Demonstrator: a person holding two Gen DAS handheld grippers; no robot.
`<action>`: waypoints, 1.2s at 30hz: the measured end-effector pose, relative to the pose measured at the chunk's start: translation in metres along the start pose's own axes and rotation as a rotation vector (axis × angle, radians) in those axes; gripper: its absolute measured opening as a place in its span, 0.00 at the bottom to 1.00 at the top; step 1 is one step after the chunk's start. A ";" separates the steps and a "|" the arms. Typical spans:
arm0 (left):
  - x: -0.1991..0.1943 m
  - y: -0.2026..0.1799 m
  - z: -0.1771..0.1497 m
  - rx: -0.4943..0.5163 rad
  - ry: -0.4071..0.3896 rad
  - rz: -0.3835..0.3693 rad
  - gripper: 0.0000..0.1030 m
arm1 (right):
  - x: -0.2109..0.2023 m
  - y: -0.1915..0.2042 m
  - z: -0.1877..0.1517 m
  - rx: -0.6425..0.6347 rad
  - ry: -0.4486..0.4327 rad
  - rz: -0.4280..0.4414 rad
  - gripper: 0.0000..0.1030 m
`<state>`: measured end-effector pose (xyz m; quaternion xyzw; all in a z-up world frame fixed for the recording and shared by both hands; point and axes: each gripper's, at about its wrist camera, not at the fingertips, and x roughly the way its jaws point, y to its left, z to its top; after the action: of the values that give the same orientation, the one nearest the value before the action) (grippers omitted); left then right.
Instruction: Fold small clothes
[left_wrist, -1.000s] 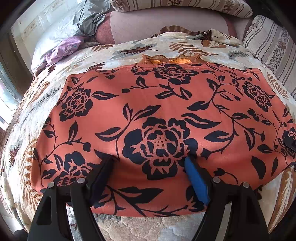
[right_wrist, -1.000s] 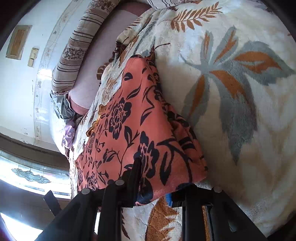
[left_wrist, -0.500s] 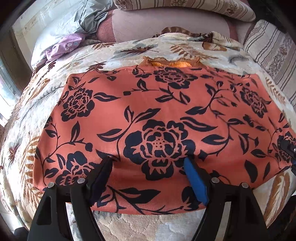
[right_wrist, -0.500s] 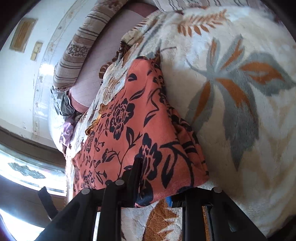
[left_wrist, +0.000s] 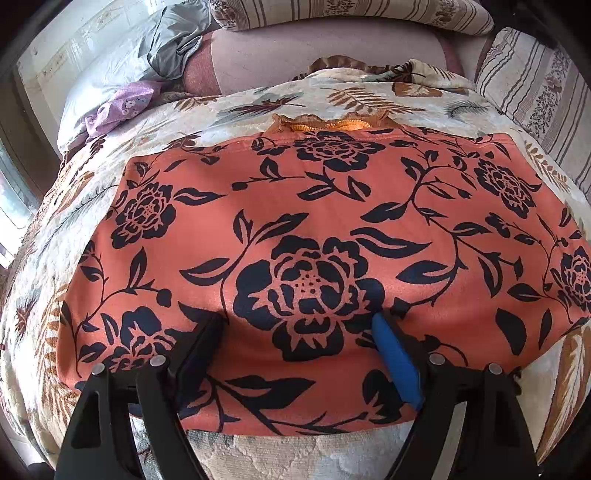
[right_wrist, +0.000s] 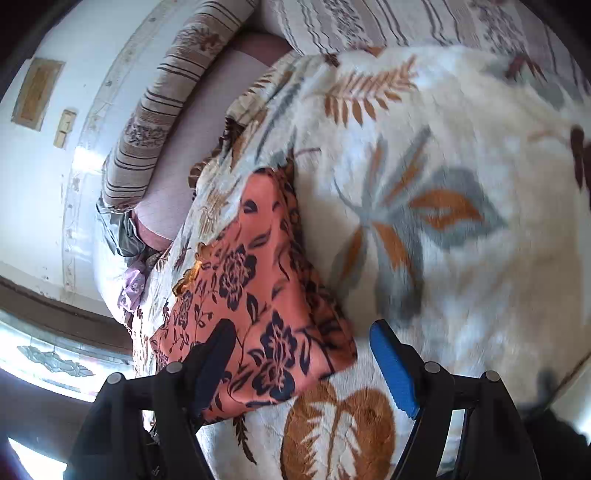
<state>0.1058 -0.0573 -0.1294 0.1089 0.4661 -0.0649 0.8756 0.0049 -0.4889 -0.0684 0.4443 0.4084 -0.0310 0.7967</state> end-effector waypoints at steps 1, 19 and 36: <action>-0.001 0.000 0.000 -0.001 -0.001 -0.001 0.82 | 0.000 0.005 0.012 -0.041 -0.007 0.017 0.76; 0.005 0.004 0.005 0.010 -0.009 -0.015 0.85 | 0.166 0.074 0.110 -0.422 0.203 -0.180 0.18; -0.027 0.062 0.002 -0.145 -0.006 -0.058 0.85 | 0.058 0.115 0.030 -0.360 0.148 0.049 0.65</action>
<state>0.1061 0.0028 -0.0976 0.0313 0.4698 -0.0564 0.8804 0.1098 -0.4228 -0.0210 0.3055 0.4541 0.0947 0.8316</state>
